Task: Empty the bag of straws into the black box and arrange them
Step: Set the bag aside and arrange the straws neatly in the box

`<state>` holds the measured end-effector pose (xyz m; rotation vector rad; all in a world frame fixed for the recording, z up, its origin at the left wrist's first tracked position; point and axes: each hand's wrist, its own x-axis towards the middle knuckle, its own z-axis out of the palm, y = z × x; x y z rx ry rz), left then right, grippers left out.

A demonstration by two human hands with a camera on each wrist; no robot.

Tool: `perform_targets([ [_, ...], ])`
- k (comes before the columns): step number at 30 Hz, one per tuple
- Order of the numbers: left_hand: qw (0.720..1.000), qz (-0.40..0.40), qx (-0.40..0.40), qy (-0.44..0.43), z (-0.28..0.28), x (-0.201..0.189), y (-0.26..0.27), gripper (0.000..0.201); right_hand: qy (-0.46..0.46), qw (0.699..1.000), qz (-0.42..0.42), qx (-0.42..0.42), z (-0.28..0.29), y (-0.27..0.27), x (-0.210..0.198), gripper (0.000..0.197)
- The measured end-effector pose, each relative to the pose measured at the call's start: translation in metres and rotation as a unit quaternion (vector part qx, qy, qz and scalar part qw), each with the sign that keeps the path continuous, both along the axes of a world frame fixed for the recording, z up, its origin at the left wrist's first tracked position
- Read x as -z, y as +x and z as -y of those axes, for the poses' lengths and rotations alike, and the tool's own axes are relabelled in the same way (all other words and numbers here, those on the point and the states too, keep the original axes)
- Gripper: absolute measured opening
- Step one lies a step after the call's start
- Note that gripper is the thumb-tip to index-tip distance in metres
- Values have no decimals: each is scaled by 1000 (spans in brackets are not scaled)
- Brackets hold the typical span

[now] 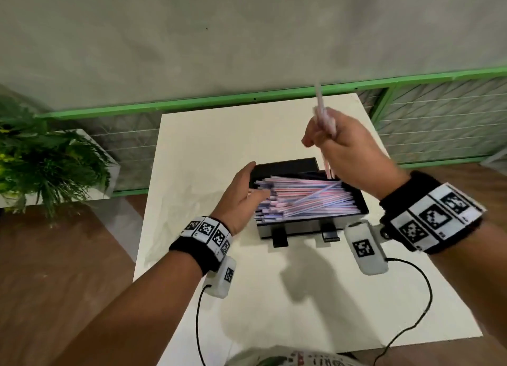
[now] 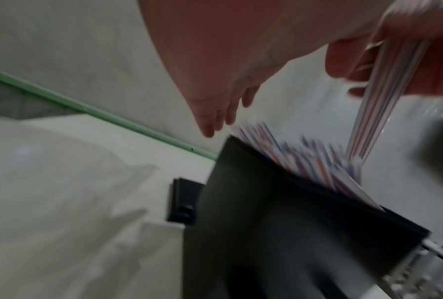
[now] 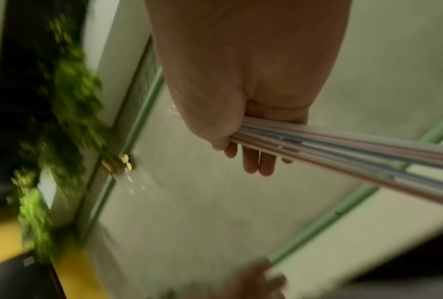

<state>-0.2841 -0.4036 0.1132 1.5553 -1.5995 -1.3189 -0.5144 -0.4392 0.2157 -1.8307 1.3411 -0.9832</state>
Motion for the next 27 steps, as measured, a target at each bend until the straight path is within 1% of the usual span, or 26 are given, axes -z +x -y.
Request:
perform_targets([
  [2, 1000, 0, -3, 12, -1, 9, -20, 93, 6, 996, -93, -6, -11, -2, 41, 13],
  [3, 1000, -4, -8, 9, -3, 13, -29, 94, 11, 992, -124, -15, -16, 0, 58, 10],
  [4, 1000, -11, -20, 2, -4, 15, -38, 95, 12, 988, -149, -29, -19, 1, 76, 2],
  [6, 998, -23, -57, -7, -5, 20, -50, 93, 25, 981, -185, -44, -25, 5, 101, 26],
  [7, 998, -13, -69, -11, -6, 21, -54, 93, 42, 981, -184, -39, -27, 6, 106, 35],
  [9, 996, 6, -80, -25, -6, 23, -58, 96, 59, 982, -180, -23, -28, 6, 112, 42],
  [10, 995, -7, -97, -31, -6, 25, -59, 99, 62, 983, -173, -15, -27, 4, 115, 44],
  [13, 979, -106, -174, -11, -1, 27, -56, 98, 79, 984, -161, -14, -23, 0, 116, 48],
  [14, 976, -115, -182, -17, 0, 27, -54, 97, 80, 985, -152, -22, -22, -2, 118, 48],
  [15, 979, -99, -176, -37, 1, 27, -52, 96, 86, 986, -140, -32, -21, -4, 118, 48],
  [16, 983, -64, -155, -69, 1, 26, -48, 95, 91, 988, -121, -43, -20, -5, 119, 48],
  [18, 986, 31, -83, -144, 2, 22, -41, 93, 81, 992, -86, -50, -19, -7, 118, 46],
  [19, 980, 86, -33, -178, 3, 17, -38, 95, 61, 994, -75, -42, -20, -9, 115, 44],
  [20, 967, 147, 26, -206, 5, 12, -37, 101, 26, 997, -72, -28, -22, -13, 113, 40],
  [21, 945, 217, 89, -227, 8, 6, -38, 110, -13, 997, -78, -12, -26, -18, 109, 34],
  [22, 914, 291, 149, -238, 12, 1, -41, 119, -52, 995, -85, -3, -31, -24, 108, 27],
  [23, 879, 359, 201, -239, 16, -1, -44, 128, -73, 993, -96, -10, -38, -29, 105, 22],
  [24, 847, 414, 242, -230, 19, -1, -48, 135, -80, 990, -113, -37, -47, -34, 105, 21],
  [25, 820, 455, 271, -217, 22, 1, -51, 141, -72, 983, -148, -74, -55, -37, 106, 25],
  [27, 785, 504, 298, -201, 26, 9, -56, 147, -43, 956, -253, -144, -66, -39, 116, 41],
])
